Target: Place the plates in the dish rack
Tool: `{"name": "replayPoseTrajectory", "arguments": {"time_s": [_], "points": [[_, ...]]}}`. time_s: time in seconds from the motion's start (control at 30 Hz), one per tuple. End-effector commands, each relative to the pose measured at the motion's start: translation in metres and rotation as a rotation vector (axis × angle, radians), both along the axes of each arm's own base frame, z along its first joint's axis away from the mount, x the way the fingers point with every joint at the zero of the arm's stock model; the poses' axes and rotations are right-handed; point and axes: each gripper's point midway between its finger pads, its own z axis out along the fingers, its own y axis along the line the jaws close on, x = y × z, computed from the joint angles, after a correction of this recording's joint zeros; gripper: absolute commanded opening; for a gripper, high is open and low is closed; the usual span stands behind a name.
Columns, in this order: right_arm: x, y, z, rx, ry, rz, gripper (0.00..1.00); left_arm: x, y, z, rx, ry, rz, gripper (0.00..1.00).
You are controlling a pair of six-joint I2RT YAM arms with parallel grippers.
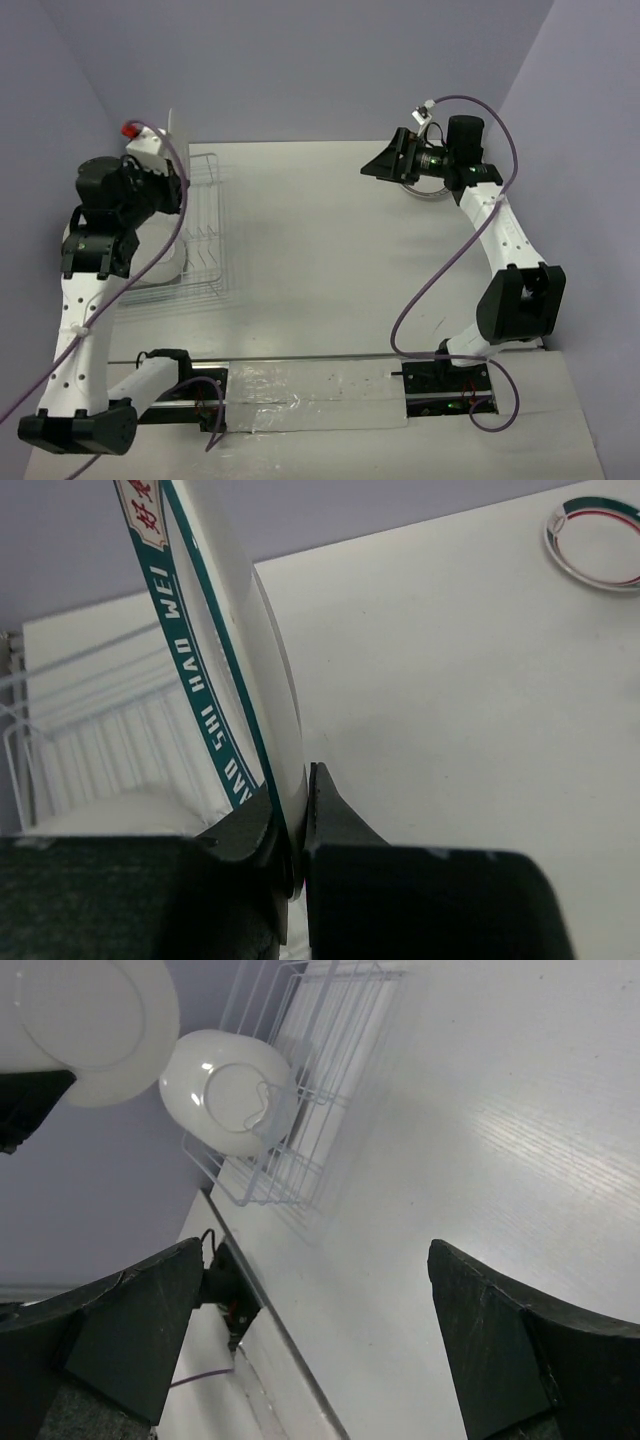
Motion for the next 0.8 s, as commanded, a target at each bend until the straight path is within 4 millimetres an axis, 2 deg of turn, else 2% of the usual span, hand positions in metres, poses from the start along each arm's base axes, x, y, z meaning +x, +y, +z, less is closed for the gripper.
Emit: {"name": "replayPoseTrajectory", "arguments": {"time_s": [0.0,0.07,0.1,0.17,0.2,0.27,0.3,0.5,0.77], "points": [[-0.003,-0.003,0.009,0.056,-0.031,0.036,1.00,-0.027,-0.004,0.020,-0.243,0.060,-0.057,0.00],[-0.002,-0.002,0.002,0.064,0.014,0.060,1.00,-0.032,0.010,0.009,-0.264,0.114,-0.032,0.00],[-0.003,-0.002,-0.002,0.063,0.033,0.062,1.00,-0.029,0.031,0.003,-0.283,0.134,0.023,0.00],[-0.002,-0.005,-0.011,0.049,0.050,0.045,1.00,-0.036,0.035,-0.006,-0.337,0.186,-0.036,0.00],[-0.002,-0.006,-0.012,0.039,0.038,0.040,1.00,-0.036,0.052,-0.020,-0.362,0.238,-0.004,0.00],[-0.002,-0.007,-0.017,0.029,0.034,0.032,1.00,-0.038,0.056,-0.031,-0.371,0.276,-0.055,0.00],[-0.003,-0.008,-0.019,0.023,0.038,0.028,1.00,-0.037,0.065,-0.046,-0.368,0.322,-0.044,0.00],[-0.004,-0.014,-0.030,-0.044,0.048,0.018,1.00,-0.040,0.081,-0.084,-0.353,0.383,-0.026,0.00],[-0.003,-0.012,-0.038,-0.037,0.078,0.028,1.00,-0.036,0.095,-0.112,-0.345,0.419,0.011,0.00]]}}
